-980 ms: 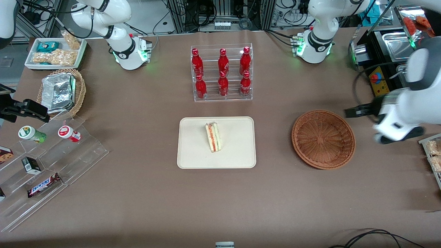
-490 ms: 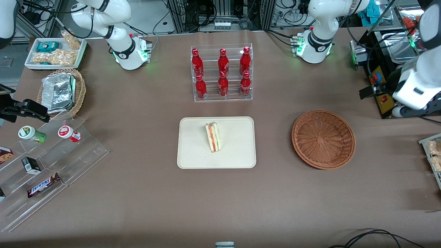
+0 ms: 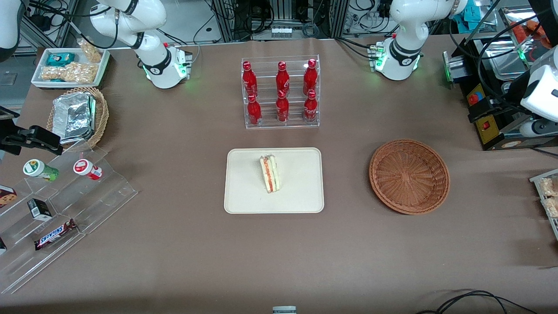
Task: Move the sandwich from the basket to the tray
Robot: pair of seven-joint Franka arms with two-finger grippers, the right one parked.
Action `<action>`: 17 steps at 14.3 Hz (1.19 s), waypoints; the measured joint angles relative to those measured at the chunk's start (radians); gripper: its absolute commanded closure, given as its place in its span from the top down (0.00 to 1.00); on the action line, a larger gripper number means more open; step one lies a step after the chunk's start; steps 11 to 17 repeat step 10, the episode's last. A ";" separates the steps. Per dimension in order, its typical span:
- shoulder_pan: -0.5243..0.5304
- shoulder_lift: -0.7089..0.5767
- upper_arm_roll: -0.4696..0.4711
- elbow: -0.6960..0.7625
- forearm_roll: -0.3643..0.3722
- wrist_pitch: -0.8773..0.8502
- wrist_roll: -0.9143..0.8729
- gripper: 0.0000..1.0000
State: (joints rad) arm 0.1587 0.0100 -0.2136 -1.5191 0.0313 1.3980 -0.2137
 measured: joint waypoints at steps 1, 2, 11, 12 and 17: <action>0.000 0.001 0.000 0.000 0.000 0.000 0.000 1.00; 0.000 0.001 -0.001 0.000 0.000 0.000 0.000 1.00; 0.000 0.000 -0.011 0.008 0.000 0.049 0.005 1.00; 0.000 0.000 -0.011 0.008 0.000 0.049 0.005 1.00; 0.000 0.000 -0.011 0.008 0.000 0.049 0.005 1.00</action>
